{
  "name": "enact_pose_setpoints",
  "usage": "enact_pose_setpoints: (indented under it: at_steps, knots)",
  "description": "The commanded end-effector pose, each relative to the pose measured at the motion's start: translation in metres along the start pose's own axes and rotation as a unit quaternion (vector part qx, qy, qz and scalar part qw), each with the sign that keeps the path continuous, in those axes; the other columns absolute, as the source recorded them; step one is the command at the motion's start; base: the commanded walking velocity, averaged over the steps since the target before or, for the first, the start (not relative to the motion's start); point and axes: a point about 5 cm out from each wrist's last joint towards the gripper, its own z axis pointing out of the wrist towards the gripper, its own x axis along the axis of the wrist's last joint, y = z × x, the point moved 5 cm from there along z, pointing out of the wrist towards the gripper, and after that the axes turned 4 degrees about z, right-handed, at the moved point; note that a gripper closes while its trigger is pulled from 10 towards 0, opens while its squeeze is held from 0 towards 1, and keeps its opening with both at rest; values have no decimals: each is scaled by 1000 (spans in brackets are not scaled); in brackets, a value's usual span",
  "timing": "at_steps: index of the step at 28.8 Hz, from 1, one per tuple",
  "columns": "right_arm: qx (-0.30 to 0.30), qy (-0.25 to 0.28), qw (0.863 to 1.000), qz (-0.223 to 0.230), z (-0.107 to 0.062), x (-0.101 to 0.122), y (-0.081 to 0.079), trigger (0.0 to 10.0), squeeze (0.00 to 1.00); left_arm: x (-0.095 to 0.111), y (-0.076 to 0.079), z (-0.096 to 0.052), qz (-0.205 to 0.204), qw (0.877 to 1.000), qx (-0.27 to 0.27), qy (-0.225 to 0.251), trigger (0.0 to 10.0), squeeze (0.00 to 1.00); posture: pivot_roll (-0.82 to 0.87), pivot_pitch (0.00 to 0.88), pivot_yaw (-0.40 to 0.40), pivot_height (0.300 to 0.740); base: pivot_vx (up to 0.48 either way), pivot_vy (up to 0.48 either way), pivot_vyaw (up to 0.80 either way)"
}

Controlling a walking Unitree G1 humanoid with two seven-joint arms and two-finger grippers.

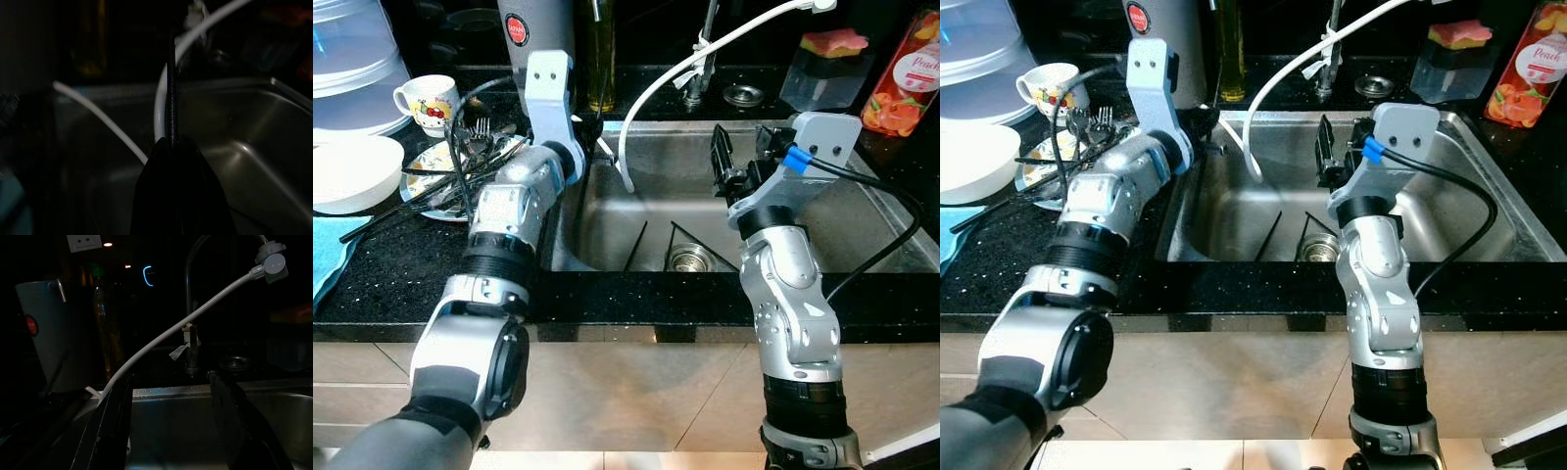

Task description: Kitchen organization

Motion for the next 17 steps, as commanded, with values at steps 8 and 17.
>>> enact_pose_setpoints:
  at_steps: [8, 17]
  knots:
    - [4, 2, 1000, 2, 0, 1, -2, 10000, 0, -15, 6, 0, -19, 1000, -13, -13, 10000, 1000, 32, 50, 40, 740, 0, 0, 0]
    - [1, 1, 1000, 5, -1, 0, -1, 10000, 0, 19, -2, -4, 190, 979, 66, 28, 10000, 0, 42, 72, 43, 740, 0, 0, 0]
